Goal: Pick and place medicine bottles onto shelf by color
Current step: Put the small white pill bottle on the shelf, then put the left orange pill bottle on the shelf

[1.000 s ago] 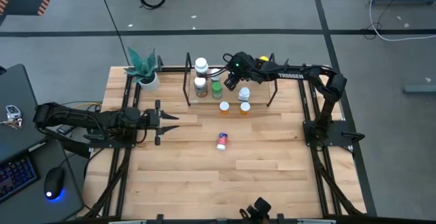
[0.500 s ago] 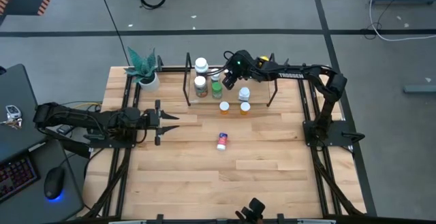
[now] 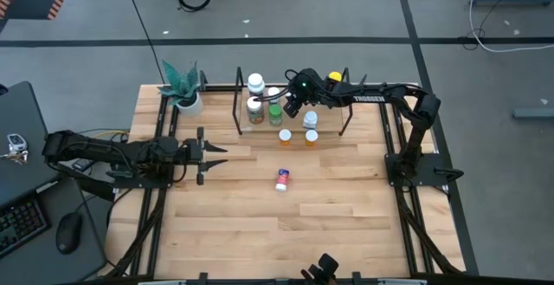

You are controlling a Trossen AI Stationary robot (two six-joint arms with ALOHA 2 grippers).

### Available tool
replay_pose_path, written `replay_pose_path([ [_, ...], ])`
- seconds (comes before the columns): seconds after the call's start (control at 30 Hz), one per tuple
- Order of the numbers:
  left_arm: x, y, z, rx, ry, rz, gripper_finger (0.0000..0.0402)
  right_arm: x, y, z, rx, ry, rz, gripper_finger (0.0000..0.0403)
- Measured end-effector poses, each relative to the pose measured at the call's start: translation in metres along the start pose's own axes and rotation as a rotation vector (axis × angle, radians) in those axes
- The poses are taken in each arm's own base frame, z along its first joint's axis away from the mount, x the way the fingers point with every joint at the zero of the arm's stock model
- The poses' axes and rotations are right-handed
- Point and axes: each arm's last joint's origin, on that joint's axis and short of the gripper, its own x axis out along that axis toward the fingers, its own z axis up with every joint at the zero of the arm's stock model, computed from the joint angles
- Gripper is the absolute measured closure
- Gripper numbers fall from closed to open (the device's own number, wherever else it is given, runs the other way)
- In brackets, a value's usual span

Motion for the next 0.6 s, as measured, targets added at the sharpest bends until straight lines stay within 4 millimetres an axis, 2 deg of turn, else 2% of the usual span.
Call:
replay_pose_path([
  [0.27, 0.0, 0.0, 0.0, 0.0, 0.0, 0.0, 0.0251, 0.0, -0.0002, -0.0003, 0.011, 0.003, 0.0, 0.021],
  [0.6, 0.0, 0.0, 0.0, 0.0, 0.0, 0.001, 0.0261, -0.0019, -0.0004, 0.0005, 0.008, 0.002, 0.0, 0.0191],
])
